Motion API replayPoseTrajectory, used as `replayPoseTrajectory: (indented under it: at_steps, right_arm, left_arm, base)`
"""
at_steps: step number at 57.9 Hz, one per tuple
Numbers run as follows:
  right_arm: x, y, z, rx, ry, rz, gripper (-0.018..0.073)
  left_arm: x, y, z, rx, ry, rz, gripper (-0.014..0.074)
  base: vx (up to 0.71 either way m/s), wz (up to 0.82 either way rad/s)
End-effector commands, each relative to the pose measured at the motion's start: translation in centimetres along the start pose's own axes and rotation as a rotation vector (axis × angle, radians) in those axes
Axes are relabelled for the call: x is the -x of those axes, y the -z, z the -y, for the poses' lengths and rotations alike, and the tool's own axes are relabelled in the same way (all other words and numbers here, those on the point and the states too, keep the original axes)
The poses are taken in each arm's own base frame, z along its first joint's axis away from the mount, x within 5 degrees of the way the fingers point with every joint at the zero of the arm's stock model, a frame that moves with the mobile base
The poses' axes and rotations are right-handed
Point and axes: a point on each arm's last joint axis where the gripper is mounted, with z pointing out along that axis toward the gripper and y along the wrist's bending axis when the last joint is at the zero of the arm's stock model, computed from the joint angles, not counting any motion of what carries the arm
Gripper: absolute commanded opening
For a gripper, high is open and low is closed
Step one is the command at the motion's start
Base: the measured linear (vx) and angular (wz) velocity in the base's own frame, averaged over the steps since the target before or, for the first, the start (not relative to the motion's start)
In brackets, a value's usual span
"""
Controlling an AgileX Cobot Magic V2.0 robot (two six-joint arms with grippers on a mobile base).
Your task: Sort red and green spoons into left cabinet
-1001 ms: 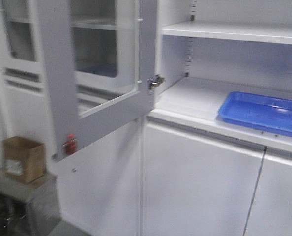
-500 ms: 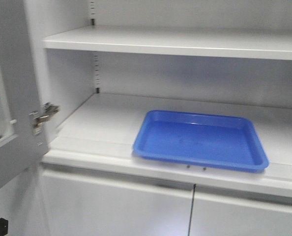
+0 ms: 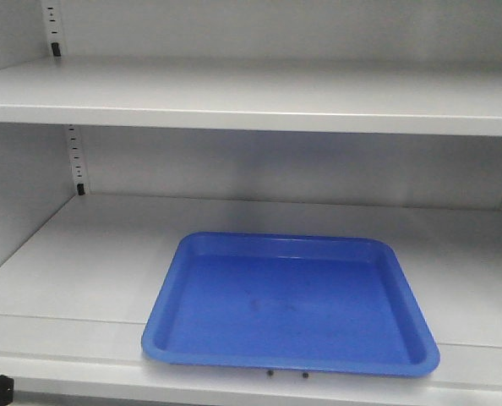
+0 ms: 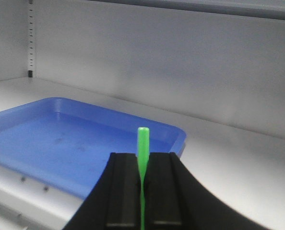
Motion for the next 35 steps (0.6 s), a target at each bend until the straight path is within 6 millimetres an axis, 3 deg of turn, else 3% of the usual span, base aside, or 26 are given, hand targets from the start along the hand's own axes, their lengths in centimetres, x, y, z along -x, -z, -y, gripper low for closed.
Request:
replayPoseTrajectory:
  at_steps: [1,35]
  right_arm:
    - [1.18,-0.13,-0.08,0.021,-0.004,0.041,-0.0004]
    - [1.18,-0.13,-0.08,0.021,-0.004,0.041,-0.0004]
  left_arm:
    - [1.48,0.39,-0.14,0.024,0.015,0.091,0.0003]
    - [1.48,0.39,-0.14,0.024,0.015,0.091,0.0003]
  base:
    - [0.27,-0.13]
    - [0.15,-0.04]
